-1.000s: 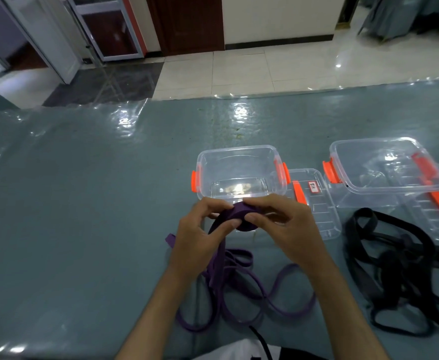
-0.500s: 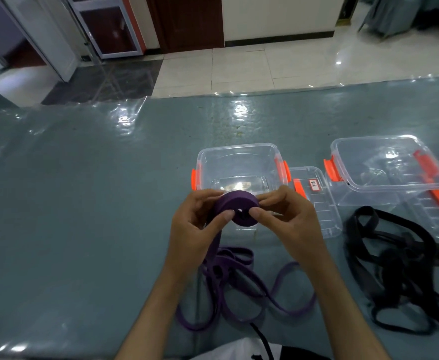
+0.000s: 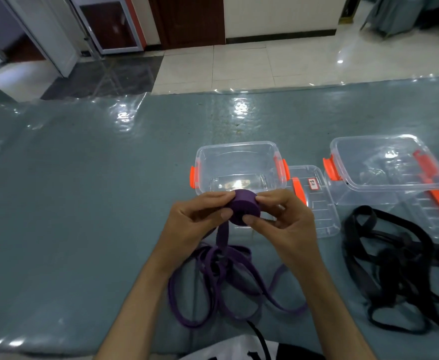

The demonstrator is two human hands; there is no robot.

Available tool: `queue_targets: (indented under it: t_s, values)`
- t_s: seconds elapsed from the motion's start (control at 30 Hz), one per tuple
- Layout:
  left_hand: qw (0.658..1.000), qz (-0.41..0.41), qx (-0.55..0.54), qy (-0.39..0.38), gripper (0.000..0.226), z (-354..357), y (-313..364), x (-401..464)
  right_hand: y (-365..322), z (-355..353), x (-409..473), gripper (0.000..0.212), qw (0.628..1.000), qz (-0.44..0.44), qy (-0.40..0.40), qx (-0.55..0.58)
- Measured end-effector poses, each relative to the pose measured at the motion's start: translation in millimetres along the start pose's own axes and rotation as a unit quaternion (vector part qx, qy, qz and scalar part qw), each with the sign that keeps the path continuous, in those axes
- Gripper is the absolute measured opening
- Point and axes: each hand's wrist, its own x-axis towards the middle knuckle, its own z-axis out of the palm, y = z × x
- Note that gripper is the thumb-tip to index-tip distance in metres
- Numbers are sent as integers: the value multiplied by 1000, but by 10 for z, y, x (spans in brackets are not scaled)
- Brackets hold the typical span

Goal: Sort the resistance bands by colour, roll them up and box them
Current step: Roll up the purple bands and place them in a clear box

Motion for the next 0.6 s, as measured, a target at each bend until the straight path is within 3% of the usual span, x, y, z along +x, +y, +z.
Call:
queue_targets:
  t_s: [0.1, 0.2, 0.3, 0.43, 0.53, 0.6]
  values:
    - [998, 24, 56, -19, 35, -58, 15, 20, -16, -24, 40, 23, 999, 36, -17, -32]
    - [995, 29, 88, 18, 26, 47, -60, -25, -66, -74, 90, 19, 995, 34, -3, -93]
    - [994, 39, 84, 58, 25, 158, -176, -66, -73, -49, 71, 28, 996, 5, 23, -81]
    - [994, 30, 98, 28, 43, 109, -215, -23, -12, -13, 12, 24, 997, -7, 47, -59]
    - [991, 53, 119, 33, 36, 76, -194, -17, -55, -32, 29, 14, 998, 55, 42, -12]
    - [989, 58, 126, 61, 31, 103, -174, -21, -76, -84, 67, 19, 996, 81, 35, -24]
